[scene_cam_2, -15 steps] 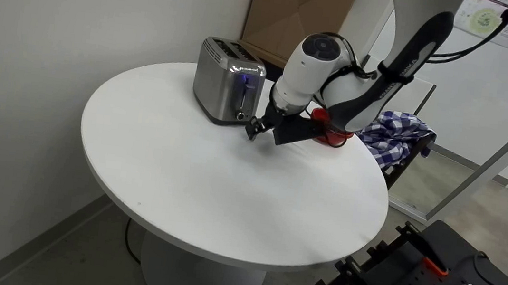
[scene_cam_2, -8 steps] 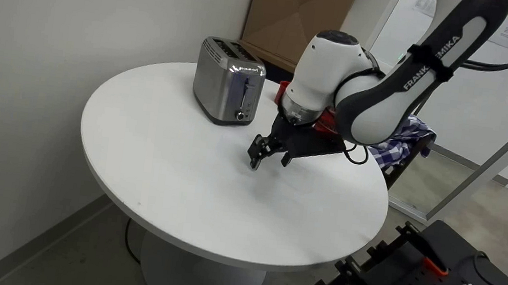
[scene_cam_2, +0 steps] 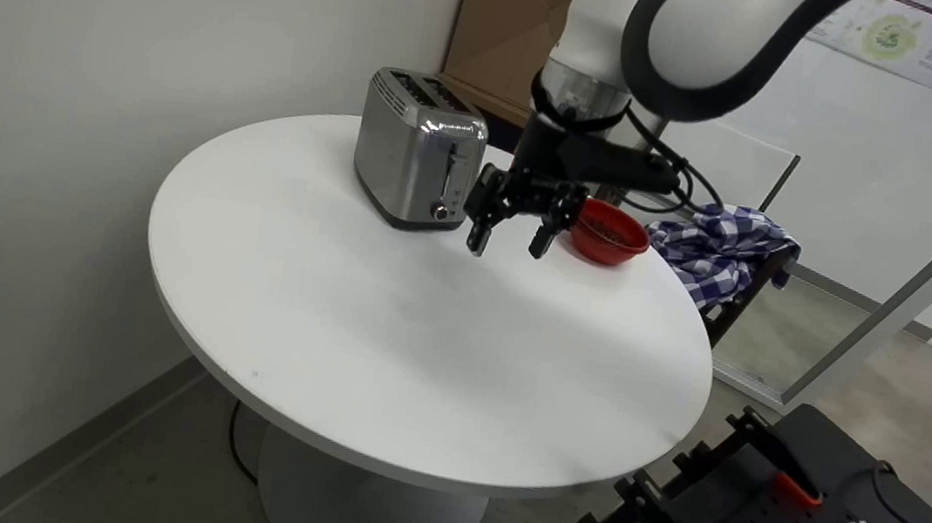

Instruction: Press a button on the toaster

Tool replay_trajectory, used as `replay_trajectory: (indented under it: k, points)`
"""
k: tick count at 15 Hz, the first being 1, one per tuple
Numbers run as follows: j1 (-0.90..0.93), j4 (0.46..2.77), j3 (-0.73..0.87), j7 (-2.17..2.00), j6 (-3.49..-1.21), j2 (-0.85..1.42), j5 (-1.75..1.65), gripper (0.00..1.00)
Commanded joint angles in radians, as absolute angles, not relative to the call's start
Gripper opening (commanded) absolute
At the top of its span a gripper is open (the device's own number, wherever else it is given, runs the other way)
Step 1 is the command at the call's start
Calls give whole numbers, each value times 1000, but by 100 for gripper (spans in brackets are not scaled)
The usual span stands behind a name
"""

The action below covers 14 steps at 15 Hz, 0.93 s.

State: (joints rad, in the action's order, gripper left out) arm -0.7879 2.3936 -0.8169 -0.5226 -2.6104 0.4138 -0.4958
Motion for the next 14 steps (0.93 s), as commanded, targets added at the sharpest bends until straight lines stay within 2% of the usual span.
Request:
replay_trajectory:
  k: [1,4,5,7,9,14]
  points:
    - [-889,2378,-973,-415,-2451,285,-356,100]
    - [-932,2339,-1053,-386,-2327,196,-306,100]
    - [-743,2329,-877,-288,-2319,88,-160,100]
    - [-639,2303,-765,-266,-2265,57,-90,100]
    - [-499,2306,-625,-272,-2304,85,-95,100]
    - [-451,2305,-579,-276,-2288,53,-91,100]
